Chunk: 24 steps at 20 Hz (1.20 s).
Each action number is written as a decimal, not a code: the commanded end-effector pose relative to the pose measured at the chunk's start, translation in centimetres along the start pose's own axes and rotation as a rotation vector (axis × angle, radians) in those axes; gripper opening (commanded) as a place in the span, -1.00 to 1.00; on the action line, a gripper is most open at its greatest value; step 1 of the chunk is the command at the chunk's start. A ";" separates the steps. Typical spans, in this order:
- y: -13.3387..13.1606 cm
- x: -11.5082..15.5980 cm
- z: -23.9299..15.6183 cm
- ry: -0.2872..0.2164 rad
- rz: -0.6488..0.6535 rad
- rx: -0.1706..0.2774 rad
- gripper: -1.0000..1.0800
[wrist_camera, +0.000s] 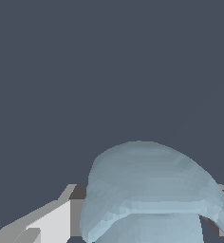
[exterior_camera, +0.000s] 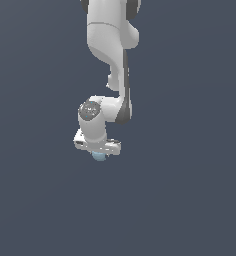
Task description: Pick up the object and move it to a goal position.
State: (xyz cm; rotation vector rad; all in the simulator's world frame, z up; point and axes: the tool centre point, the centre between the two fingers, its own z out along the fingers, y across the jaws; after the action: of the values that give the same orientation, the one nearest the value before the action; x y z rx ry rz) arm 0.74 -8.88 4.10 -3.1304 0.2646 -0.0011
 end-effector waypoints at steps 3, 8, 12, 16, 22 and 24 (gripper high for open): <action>-0.3 -0.2 -0.3 0.000 0.000 0.000 -1.00; -1.9 -1.2 -1.5 0.000 0.000 0.000 -1.00; -4.0 -2.4 -3.2 0.000 0.000 0.000 -1.00; -7.0 -4.2 -5.6 0.000 0.000 0.000 -1.00; -11.9 -7.1 -9.5 0.000 0.000 -0.001 -1.00; -13.4 -7.9 -10.6 0.000 0.000 -0.001 -1.00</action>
State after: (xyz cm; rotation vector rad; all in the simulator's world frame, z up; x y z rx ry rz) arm -4.31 4.46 13.85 -3.1310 0.2631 -0.0011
